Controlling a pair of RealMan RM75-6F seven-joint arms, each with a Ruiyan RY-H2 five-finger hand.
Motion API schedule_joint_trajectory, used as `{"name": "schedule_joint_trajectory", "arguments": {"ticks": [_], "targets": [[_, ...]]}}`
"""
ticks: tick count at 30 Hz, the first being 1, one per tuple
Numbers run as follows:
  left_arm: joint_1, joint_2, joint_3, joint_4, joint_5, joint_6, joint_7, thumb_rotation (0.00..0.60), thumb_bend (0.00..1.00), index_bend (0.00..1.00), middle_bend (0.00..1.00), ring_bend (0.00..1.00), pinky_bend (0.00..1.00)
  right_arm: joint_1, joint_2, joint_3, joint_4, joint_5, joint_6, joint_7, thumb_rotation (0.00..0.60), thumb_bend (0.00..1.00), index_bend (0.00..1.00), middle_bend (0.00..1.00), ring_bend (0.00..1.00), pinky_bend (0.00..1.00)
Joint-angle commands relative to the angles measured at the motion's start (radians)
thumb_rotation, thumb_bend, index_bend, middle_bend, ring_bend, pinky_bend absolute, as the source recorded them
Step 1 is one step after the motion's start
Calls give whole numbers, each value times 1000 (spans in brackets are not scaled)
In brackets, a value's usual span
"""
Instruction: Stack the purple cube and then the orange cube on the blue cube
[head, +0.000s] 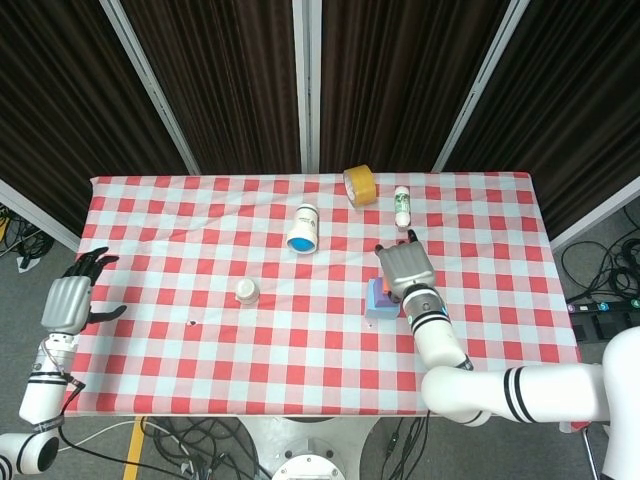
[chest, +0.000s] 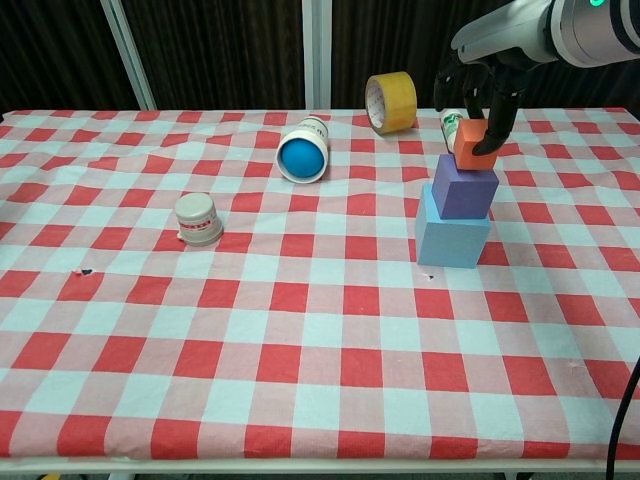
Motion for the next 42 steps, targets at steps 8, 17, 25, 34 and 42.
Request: {"name": "schedule_joint_trajectory", "arguments": {"ticks": [8,17,25,34,42], "targets": [[0,1,1,1,0,-1,-3,600,112,278,240,163,288,-3,-8,4,4,8,-3,-14,600,191,218,541,238,0],[0,1,0,2,-1,-3,-5,600,111,278,240,163,288,-6,-6,8,11,21,-21,-25,600,157,220,498,237,0],[0,1,0,2,0,-2,-8,600,111,279,240,163,288,0,9,11,2,27,-39,-38,600,121,208,413,203,0],[0,1,0,2,0,-1,-6,600,111,278,240,163,288,-15,73,39,-77,-40,-33,3,600,115,184,338,152,0],[0,0,1,1,3,1,-4,600,111,279,240,163,288,-167,236,29,-263,-494,206,116,600,98,181,342,139,0]]}}
